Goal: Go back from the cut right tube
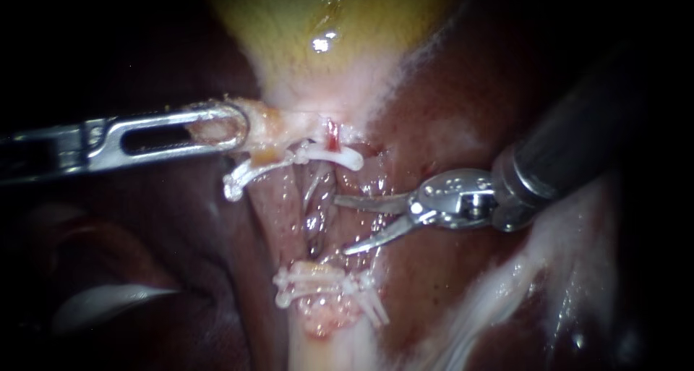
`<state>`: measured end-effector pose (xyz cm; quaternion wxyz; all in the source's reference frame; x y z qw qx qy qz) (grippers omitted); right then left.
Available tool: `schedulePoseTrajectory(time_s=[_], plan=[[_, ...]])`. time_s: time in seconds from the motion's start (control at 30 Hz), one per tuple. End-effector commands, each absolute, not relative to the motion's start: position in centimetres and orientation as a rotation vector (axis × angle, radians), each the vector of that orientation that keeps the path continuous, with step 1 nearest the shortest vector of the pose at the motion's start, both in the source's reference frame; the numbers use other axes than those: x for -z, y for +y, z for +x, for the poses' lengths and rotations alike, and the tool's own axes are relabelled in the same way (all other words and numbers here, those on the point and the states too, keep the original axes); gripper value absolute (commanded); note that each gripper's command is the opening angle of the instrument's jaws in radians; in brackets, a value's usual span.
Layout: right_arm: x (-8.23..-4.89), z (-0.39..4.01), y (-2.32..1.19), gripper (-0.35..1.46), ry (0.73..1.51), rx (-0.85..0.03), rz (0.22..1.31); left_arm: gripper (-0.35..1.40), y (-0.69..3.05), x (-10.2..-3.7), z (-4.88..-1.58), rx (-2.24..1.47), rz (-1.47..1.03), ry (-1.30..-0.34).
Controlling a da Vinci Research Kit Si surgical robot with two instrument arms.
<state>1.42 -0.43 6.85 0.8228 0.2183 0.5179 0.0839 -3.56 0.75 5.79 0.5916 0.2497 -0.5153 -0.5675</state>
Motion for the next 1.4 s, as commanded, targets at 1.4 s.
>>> schedulePoseTrajectory(time_s=[1.4], plan=[[-6.23,0.56,-0.14,1.45,1.037,-0.138,0.300,-0.35,0.72,-6.22,-3.79,1.317,0.560,-1.207]])
